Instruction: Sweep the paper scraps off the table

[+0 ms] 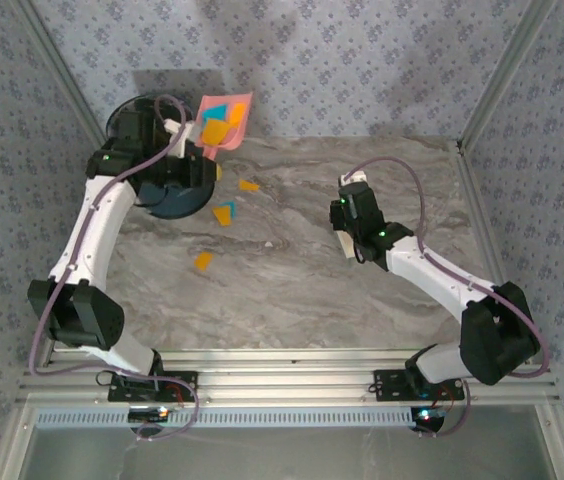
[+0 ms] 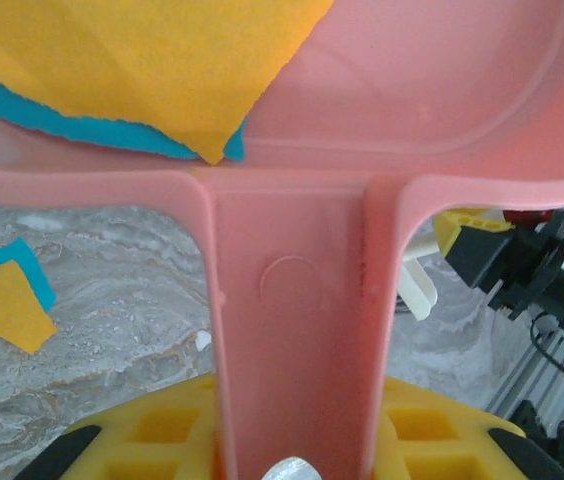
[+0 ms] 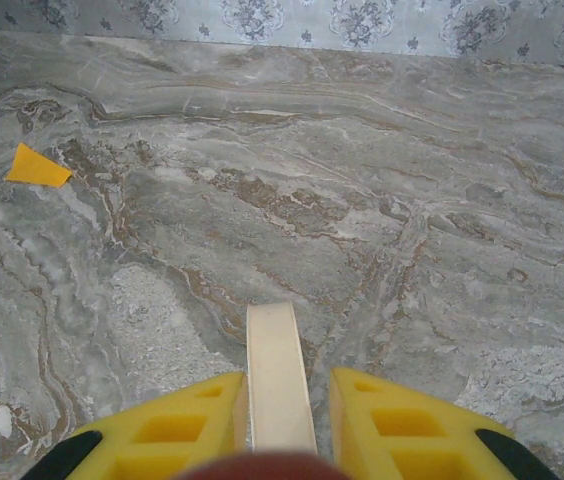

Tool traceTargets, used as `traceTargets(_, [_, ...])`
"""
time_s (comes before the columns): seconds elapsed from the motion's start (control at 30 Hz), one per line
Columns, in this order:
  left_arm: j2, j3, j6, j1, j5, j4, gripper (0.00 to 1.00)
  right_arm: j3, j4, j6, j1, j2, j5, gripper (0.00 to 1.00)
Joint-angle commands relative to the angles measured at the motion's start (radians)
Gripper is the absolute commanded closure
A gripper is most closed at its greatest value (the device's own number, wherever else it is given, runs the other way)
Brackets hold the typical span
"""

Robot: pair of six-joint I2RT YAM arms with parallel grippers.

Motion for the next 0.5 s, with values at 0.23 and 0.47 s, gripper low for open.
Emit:
traceTargets(0.23, [0.132,0.215,-0.138,0.078,0.071,-0.030,1.00,0.008,0.004,0.010,-0.012,-0.045,-0.022,1.00])
traceTargets(0.47, [0.181,0.234,-0.267,0.116,0.111,0.059,1.00,0.008,-0.004,0.012,-0.015,-0.044,-0.026,1.00])
